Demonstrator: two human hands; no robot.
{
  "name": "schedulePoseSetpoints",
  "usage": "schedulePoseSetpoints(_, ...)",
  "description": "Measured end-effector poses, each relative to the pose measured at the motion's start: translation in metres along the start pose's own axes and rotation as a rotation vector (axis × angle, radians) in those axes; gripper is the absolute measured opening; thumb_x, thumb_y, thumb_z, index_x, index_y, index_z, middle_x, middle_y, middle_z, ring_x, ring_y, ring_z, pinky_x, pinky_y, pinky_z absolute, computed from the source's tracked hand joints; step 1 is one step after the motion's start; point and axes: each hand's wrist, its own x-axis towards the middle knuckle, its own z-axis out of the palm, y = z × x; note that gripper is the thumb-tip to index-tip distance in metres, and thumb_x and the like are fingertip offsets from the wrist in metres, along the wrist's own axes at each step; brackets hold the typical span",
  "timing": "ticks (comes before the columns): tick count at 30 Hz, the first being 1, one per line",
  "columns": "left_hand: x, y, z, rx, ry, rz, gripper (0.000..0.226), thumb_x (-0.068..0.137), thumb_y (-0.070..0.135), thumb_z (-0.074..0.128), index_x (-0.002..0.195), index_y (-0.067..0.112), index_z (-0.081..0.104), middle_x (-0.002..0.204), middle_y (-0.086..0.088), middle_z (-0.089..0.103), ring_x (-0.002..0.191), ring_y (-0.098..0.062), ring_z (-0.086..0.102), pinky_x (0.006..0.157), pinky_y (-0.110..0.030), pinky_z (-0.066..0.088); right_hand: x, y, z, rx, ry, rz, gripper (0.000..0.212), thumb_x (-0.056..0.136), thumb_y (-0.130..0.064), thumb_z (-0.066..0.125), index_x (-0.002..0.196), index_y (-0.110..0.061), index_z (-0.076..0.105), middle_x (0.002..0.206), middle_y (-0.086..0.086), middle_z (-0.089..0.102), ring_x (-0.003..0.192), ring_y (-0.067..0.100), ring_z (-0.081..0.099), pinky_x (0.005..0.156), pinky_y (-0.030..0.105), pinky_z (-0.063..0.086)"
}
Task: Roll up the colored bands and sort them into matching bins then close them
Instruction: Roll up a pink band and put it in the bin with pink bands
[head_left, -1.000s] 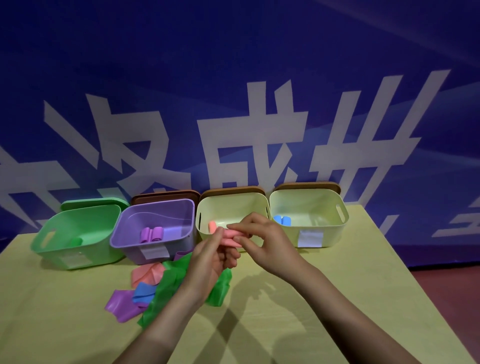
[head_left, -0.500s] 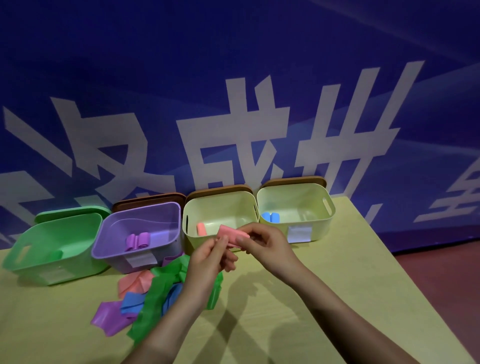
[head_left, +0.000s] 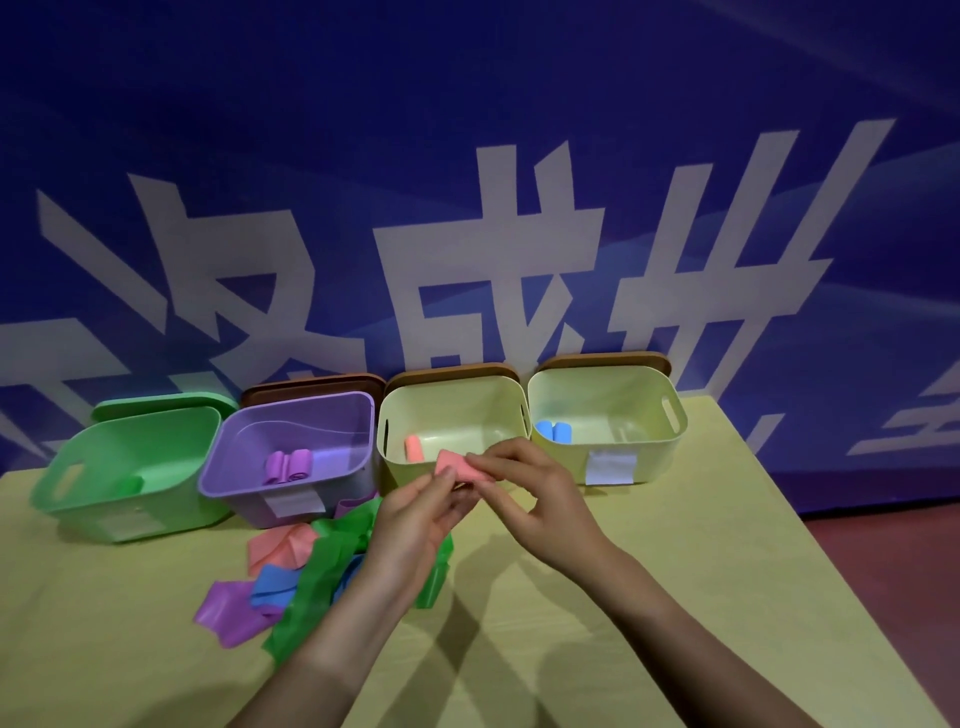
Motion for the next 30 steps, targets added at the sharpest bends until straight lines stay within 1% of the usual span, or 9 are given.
schedulePoseSetpoints(4,0.0,-0.003,0.008,0.025,-0.025,0.075,0.021,0.092,0.004,0.05,0.105,-0.005,0.065,0.101,-0.017,0.072,0.096,-0.022,0.069,0.082,-0.024,0.056,0.0,-0.002,-0.003,0.172,0.075,0.179,0.027,0.087,-0.024,0.068,0.113,-0.014,0.07,0.098,0.0,0.062,0.091,0.009,0.06,0.081,0.017,0.048)
schedulePoseSetpoints(8,-0.003,-0.006,0.012,0.035,-0.007,0.123,0.018,0.092,0.003,0.051,0.095,0.0,0.068,0.093,-0.015,0.073,0.092,-0.021,0.07,0.081,-0.025,0.057,0.0,-0.006,-0.005,0.171,0.051,0.214,0.015,0.088,-0.023,0.069,0.1,-0.015,0.073,0.088,0.0,0.06,0.085,0.013,0.06,0.077,0.023,0.051)
schedulePoseSetpoints(11,-0.006,-0.007,0.014,0.076,-0.029,0.157,0.02,0.093,0.005,0.049,0.093,0.002,0.069,0.094,-0.015,0.073,0.094,-0.024,0.069,0.084,-0.027,0.056,0.0,-0.013,-0.003,0.171,0.067,0.225,0.007,0.086,-0.027,0.068,0.086,-0.02,0.067,0.084,-0.003,0.056,0.079,0.012,0.058,0.072,0.02,0.049)
schedulePoseSetpoints(15,-0.009,-0.007,0.012,0.121,-0.031,0.179,0.022,0.095,0.007,0.047,0.095,0.002,0.068,0.094,-0.013,0.073,0.096,-0.025,0.068,0.084,-0.026,0.055,-0.001,-0.017,0.001,0.259,0.093,0.23,0.012,0.082,-0.032,0.066,0.079,-0.022,0.063,0.079,-0.002,0.054,0.072,0.007,0.055,0.067,0.017,0.044)
schedulePoseSetpoints(20,-0.006,-0.005,0.009,-0.022,-0.009,0.126,0.021,0.095,0.0,0.045,0.101,-0.001,0.065,0.095,-0.013,0.073,0.094,-0.021,0.069,0.086,-0.025,0.055,0.002,-0.012,0.015,0.618,0.157,0.515,0.013,0.075,-0.018,0.077,0.087,-0.017,0.072,0.087,0.006,0.069,0.079,0.009,0.062,0.071,0.018,0.048)
schedulePoseSetpoints(22,-0.002,-0.004,0.007,-0.075,0.003,0.118,0.021,0.094,-0.001,0.046,0.104,-0.003,0.064,0.099,-0.016,0.071,0.098,-0.021,0.068,0.088,-0.026,0.055,0.004,-0.01,0.021,0.739,0.139,0.65,0.016,0.08,-0.016,0.074,0.096,-0.015,0.072,0.093,0.006,0.071,0.081,0.008,0.063,0.07,0.018,0.048)
schedulePoseSetpoints(25,0.003,-0.004,0.003,-0.092,0.019,0.114,0.024,0.094,0.008,0.048,0.106,-0.006,0.064,0.105,-0.021,0.068,0.103,-0.024,0.065,0.091,-0.032,0.054,0.006,-0.01,0.027,0.84,0.088,0.709,0.016,0.089,-0.014,0.062,0.101,-0.008,0.072,0.096,0.004,0.071,0.083,0.007,0.063,0.069,0.019,0.046)
schedulePoseSetpoints(28,0.009,-0.004,-0.003,0.018,0.059,0.113,0.025,0.098,0.013,0.047,0.1,0.0,0.068,0.101,-0.014,0.071,0.099,-0.02,0.067,0.088,-0.035,0.056,0.013,-0.009,0.03,0.878,0.092,0.725,0.014,0.09,-0.01,0.06,0.098,-0.008,0.071,0.09,0.004,0.07,0.081,0.008,0.063,0.069,0.018,0.046)
schedulePoseSetpoints(30,0.018,0.0,-0.009,0.106,0.064,0.084,0.024,0.097,0.01,0.046,0.105,0.001,0.068,0.105,-0.015,0.07,0.102,-0.023,0.066,0.089,-0.038,0.056,0.02,-0.005,0.033,0.855,0.09,0.732,0.015,0.089,-0.008,0.06,0.1,-0.007,0.07,0.091,0.006,0.069,0.083,0.01,0.062,0.069,0.02,0.045)
